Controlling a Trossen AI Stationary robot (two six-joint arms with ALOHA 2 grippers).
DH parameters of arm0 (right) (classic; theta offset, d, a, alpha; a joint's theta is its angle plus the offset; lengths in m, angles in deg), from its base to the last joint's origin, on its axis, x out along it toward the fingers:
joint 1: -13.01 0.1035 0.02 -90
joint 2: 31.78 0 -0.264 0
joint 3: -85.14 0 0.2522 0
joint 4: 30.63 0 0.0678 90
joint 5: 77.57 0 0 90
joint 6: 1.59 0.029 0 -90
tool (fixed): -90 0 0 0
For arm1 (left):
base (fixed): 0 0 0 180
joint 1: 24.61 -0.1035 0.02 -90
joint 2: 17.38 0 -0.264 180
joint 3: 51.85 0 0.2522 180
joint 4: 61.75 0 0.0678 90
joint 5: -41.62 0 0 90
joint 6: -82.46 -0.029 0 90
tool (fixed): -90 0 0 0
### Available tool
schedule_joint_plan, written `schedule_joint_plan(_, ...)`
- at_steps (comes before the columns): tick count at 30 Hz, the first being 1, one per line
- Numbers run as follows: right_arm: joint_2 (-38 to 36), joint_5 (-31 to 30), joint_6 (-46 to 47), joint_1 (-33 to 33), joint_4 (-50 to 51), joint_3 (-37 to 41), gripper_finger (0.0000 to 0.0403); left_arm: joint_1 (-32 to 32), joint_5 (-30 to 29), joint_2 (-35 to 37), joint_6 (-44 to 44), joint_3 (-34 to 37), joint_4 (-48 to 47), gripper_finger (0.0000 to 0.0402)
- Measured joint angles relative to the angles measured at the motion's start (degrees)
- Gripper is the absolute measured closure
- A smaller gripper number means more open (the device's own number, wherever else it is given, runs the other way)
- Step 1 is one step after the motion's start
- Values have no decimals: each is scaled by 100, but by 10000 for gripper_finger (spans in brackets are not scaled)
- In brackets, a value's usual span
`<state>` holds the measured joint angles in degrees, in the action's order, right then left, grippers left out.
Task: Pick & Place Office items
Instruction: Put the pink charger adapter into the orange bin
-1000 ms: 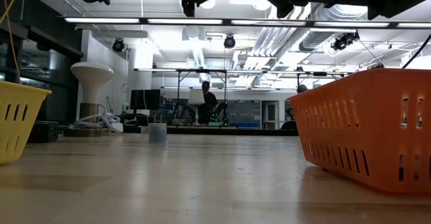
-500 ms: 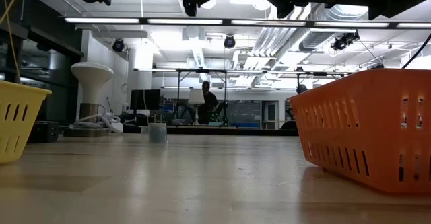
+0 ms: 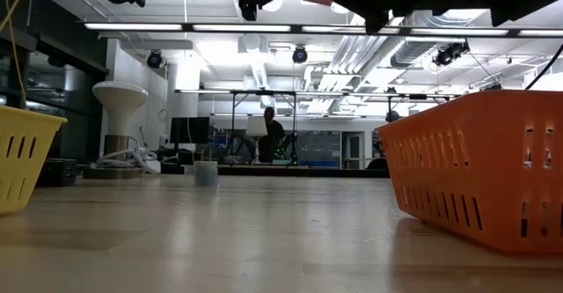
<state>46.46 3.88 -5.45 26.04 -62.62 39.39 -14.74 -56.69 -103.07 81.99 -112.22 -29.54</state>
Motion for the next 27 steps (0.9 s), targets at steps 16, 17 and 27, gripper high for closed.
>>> schedule_joint_plan(16, -348, -772, 1462, 1377, 1754, -2, 285, 0, -2, 0, 27, 0, -3, 194)
schedule_joint_plan(17, -348, -837, 1636, 1499, 1898, -2, 285, 0, -2, 0, 28, 0, -3, 194)
schedule_joint_plan(27, -348, -1131, 3317, 2570, 2623, -2, 287, 0, -4, 0, 41, 0, -3, 194)
